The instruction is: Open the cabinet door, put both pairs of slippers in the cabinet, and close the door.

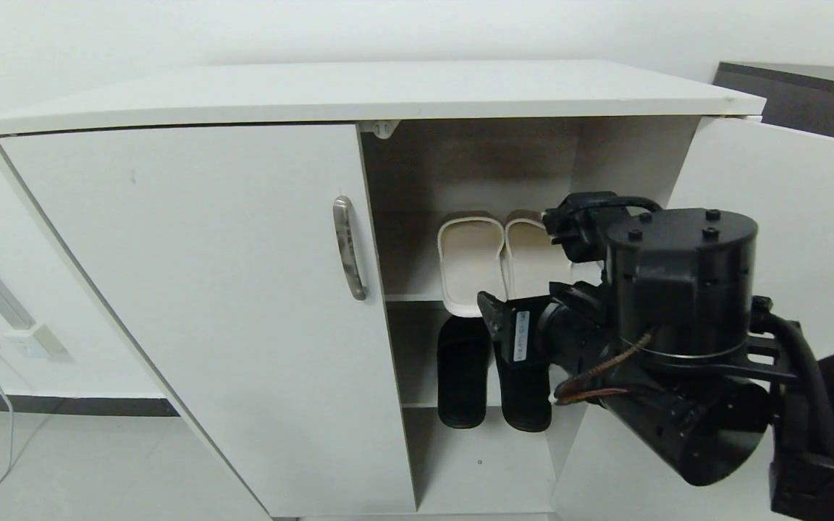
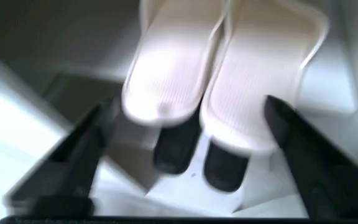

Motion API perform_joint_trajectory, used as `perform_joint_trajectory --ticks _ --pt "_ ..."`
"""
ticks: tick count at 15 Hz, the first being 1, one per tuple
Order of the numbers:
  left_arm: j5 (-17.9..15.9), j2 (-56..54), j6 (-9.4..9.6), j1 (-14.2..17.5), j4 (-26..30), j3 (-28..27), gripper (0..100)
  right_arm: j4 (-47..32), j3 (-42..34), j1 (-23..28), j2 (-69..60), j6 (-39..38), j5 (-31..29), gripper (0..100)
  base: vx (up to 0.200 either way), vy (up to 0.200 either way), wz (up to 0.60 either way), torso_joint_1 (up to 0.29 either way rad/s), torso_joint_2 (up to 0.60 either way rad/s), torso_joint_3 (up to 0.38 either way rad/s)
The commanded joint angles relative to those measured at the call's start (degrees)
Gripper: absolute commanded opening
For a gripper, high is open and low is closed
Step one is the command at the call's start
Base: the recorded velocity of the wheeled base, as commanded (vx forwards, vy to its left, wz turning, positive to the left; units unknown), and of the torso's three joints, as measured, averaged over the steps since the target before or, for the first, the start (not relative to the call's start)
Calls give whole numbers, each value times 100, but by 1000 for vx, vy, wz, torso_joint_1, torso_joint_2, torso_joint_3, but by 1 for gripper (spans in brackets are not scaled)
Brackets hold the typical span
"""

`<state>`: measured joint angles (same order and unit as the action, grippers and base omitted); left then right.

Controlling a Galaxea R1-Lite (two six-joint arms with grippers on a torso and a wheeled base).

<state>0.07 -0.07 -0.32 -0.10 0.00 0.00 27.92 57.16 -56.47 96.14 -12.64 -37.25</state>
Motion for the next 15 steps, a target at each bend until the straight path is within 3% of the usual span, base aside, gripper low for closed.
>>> perform_joint_trajectory --ticks 1,11,15 --pt "10 7 -3 1 0 0 0 126 -328 -84 -209 7 34 0 0 0 0 0 0 0" --pt "1 7 -3 1 0 0 0 126 -452 -137 -174 34 -1 0 0 0 0 0 0 0" --pt "1 7 -3 1 0 0 0 118 -452 -189 -165 42 -10 0 -200 0 0 10 2 1"
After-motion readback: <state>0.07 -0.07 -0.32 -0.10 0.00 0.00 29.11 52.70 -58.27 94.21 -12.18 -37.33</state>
